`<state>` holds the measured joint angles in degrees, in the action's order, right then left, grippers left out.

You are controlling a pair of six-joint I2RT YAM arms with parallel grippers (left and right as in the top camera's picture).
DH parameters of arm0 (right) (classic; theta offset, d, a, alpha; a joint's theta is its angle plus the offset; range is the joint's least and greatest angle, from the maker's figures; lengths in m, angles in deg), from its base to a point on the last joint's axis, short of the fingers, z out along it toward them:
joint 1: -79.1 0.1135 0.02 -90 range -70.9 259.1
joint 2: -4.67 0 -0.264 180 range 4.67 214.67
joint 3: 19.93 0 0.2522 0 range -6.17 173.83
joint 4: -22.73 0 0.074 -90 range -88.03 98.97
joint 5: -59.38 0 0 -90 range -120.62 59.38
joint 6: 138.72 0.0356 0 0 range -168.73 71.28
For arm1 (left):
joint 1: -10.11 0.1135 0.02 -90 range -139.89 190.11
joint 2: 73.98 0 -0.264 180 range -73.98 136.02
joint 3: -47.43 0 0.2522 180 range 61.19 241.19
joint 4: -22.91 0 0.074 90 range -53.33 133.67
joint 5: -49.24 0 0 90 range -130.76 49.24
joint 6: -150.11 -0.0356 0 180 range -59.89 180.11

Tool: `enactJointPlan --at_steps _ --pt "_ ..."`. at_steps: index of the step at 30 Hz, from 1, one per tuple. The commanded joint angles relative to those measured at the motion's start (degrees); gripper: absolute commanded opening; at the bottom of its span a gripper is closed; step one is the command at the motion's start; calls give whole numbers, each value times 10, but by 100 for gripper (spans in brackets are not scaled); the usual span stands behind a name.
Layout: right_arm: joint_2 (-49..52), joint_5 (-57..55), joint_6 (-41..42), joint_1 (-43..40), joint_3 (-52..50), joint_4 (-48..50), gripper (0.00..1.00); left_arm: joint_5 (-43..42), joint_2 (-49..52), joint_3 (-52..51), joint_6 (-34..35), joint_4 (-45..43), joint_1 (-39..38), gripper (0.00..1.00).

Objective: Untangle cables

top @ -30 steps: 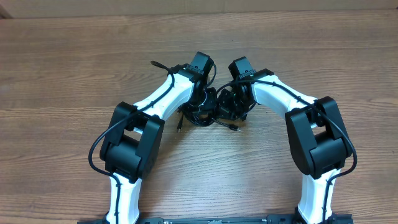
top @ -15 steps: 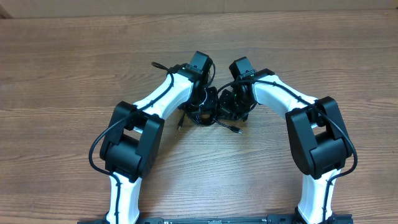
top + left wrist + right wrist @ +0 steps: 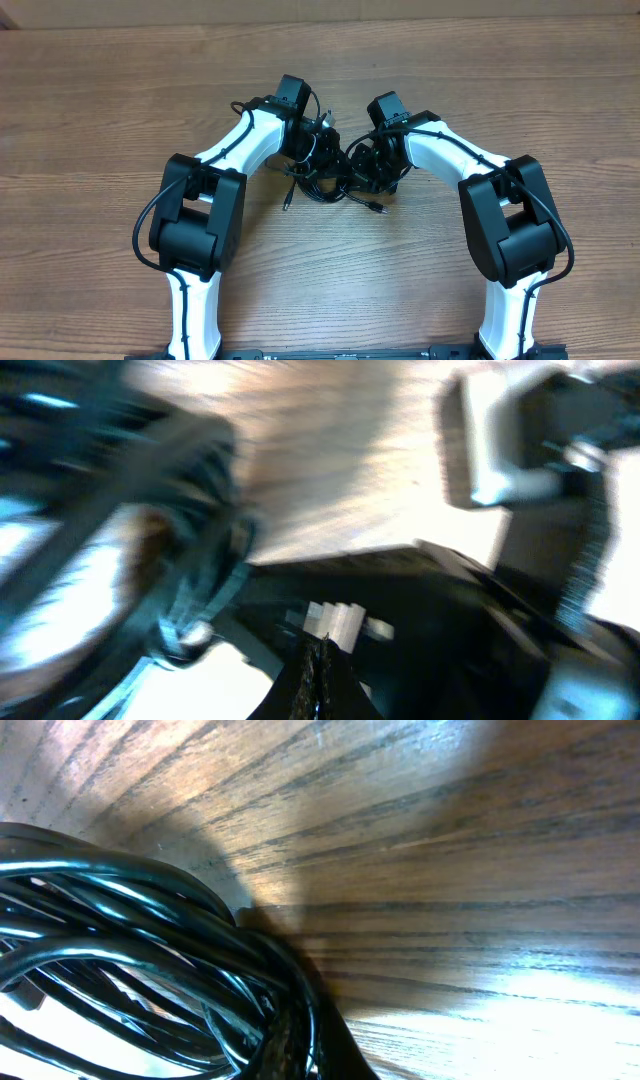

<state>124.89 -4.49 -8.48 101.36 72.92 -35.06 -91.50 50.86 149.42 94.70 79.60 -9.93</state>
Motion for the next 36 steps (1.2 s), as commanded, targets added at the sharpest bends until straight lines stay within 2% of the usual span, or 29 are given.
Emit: enactJointPlan --at_steps 1,3,4,6,9,14,22,32,36 --pt "3 -13 -3 6 -11 3 4 -43 0 8 -16 1 10 4" --pt "3 -12 -3 6 -11 3 6 26 0 8 -22 20 9 4" --pt "3 -12 -3 6 -11 3 12 64 0 8 -24 27 7 4" --pt "3 -12 -3 6 -11 3 16 115 0 8 -25 33 3 4" --pt "3 -12 -3 6 -11 2 15 156 0 8 -25 35 -5 7" --pt "3 -12 -3 6 -11 2 15 247 0 8 -25 38 -35 18" --pt "3 -13 -3 6 -11 -2 15 299 0 7 -22 37 -70 17" --pt "3 -27 -2 6 -12 -5 14 294 0 -16 6 33 -93 16" --pt "3 -27 -2 6 -21 -1 5 267 0 -16 6 27 -93 12"
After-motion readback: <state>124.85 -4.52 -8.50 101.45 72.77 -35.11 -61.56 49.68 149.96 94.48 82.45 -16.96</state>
